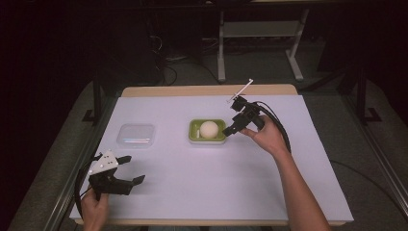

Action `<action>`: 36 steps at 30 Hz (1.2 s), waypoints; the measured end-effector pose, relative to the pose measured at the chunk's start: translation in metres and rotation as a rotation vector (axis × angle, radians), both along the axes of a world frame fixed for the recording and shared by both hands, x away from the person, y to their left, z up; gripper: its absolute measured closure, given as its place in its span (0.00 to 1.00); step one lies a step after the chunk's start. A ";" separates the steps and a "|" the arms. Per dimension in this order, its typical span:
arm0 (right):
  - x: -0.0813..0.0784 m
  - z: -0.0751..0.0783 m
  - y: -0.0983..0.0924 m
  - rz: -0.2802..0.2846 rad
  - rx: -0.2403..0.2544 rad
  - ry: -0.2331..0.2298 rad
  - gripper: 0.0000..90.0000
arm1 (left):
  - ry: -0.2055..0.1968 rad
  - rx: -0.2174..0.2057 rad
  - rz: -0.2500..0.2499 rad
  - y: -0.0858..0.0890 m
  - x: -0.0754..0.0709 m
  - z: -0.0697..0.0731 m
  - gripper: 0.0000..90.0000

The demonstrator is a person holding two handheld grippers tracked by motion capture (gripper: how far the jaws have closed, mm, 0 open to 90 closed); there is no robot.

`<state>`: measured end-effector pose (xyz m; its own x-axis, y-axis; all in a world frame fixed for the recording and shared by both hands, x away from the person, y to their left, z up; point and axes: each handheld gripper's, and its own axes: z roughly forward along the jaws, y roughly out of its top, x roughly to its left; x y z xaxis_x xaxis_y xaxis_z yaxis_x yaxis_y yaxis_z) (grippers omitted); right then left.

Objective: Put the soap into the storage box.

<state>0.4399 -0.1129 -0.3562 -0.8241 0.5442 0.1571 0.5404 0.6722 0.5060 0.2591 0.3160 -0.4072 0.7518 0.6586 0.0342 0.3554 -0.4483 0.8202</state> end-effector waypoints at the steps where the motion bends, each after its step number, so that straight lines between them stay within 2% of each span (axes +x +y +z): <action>1: -0.001 0.000 -0.001 -0.008 -0.002 0.007 0.23 | -0.003 0.002 0.000 0.000 0.000 0.000 0.15; 9: -0.010 0.000 -0.009 -0.016 -0.004 0.001 0.23 | 0.000 0.003 0.001 -0.001 0.000 0.000 0.15; 13: -0.016 -0.002 -0.021 -0.035 0.006 0.011 0.22 | 0.005 -0.002 0.000 -0.002 0.000 0.000 0.15; 20: -0.026 -0.005 -0.034 -0.045 0.012 0.003 0.22 | 0.005 0.004 -0.004 -0.002 0.001 0.000 0.15; 30: -0.039 -0.010 -0.050 -0.060 -0.004 -0.008 0.23 | 0.014 -0.010 -0.003 -0.001 0.002 0.000 0.15; 36: -0.047 -0.014 -0.059 -0.067 -0.002 -0.012 0.23 | 0.014 0.000 -0.004 -0.001 0.004 -0.001 0.15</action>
